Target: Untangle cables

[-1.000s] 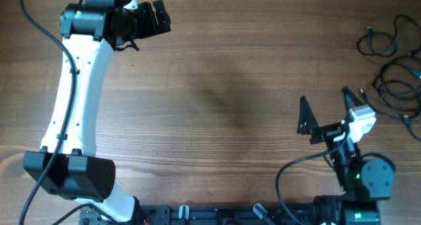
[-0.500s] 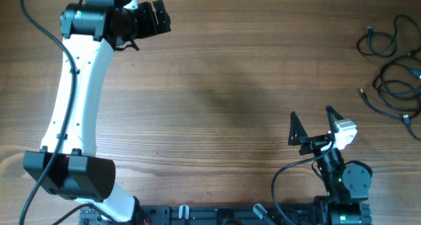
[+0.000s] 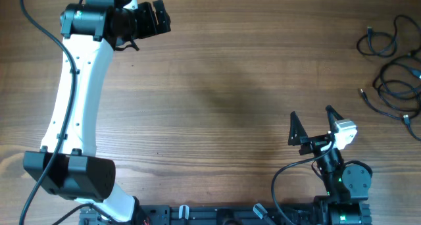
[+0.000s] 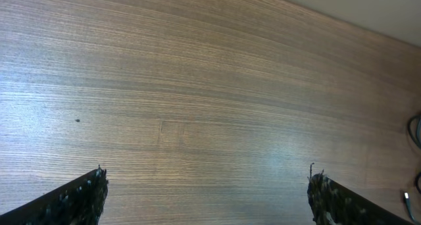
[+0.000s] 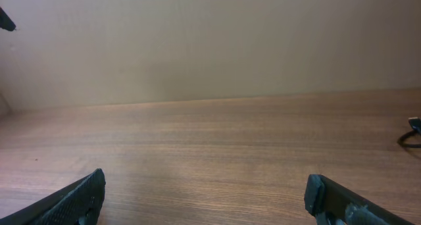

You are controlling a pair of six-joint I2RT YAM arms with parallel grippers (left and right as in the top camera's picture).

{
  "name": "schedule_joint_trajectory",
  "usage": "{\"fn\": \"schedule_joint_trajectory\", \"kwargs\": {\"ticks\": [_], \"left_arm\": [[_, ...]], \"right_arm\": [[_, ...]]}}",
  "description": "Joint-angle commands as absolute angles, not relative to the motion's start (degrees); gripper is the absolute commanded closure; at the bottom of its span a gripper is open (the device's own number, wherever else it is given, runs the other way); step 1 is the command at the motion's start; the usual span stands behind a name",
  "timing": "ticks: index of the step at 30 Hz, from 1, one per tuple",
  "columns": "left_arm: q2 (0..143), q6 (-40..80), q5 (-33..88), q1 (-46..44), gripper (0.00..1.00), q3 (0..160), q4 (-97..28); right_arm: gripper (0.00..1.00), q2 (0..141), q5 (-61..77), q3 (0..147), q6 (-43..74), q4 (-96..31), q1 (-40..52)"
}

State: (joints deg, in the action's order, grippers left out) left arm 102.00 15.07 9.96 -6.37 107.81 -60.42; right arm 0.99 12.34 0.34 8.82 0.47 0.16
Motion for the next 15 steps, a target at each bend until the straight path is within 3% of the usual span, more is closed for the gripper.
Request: {"fn": "schedule_joint_trajectory", "kwargs": {"ticks": [1,12,15], "left_arm": [[100.62,13.80,10.41,-6.55,0.00,107.46,-60.47],[99.94,13.67,5.02,-7.03,0.00,107.39,-61.04],[94.04,13.69,4.84,-7.62,0.00,101.49,-55.68]], "right_arm": [[0.00,0.58,11.66,0.30,9.32,0.84,-0.08],[0.00,0.58,11.66,0.30,9.17,0.84,-0.08],[0.00,0.58,11.66,0.30,9.15,0.84,-0.08]]}}
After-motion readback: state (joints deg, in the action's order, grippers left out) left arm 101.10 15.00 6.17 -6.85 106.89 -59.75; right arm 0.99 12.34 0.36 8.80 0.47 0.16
